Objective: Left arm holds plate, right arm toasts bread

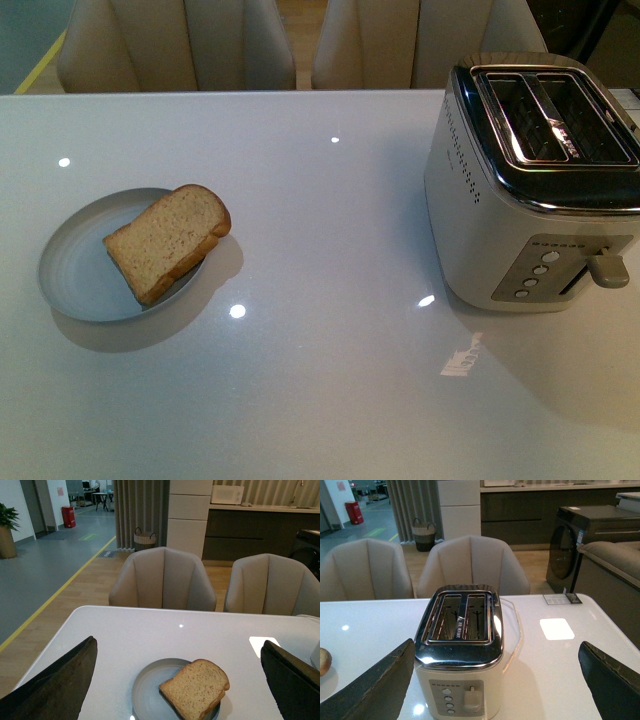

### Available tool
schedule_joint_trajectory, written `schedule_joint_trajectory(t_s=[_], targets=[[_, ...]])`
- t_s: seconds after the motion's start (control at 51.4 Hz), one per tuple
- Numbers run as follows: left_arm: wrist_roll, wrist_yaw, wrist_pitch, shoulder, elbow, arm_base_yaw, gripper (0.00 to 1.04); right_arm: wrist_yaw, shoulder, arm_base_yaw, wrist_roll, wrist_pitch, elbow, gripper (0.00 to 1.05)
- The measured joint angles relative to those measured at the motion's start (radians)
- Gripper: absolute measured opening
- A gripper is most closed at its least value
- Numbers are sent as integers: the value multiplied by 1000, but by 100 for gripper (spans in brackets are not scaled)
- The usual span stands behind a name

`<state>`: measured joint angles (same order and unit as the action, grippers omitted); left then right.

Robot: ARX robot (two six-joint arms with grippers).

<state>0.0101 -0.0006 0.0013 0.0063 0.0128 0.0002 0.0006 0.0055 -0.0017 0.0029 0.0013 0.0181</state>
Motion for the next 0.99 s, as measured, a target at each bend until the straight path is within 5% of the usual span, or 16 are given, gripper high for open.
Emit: schedule_joint_trajectory(t_s=[0.525,0.603,0.72,0.992], targets=[[4,6,-2,2,1,1,97,0,0,0,0,0,0,96],[145,219,-247,134,100,64,97,0,0,0,0,0,0,96],[314,329,-415,291,154,90,97,-1,0,0,0,0,0,96],[315,394,-153,583,180,187,97,0,0,0,0,0,0,96]])
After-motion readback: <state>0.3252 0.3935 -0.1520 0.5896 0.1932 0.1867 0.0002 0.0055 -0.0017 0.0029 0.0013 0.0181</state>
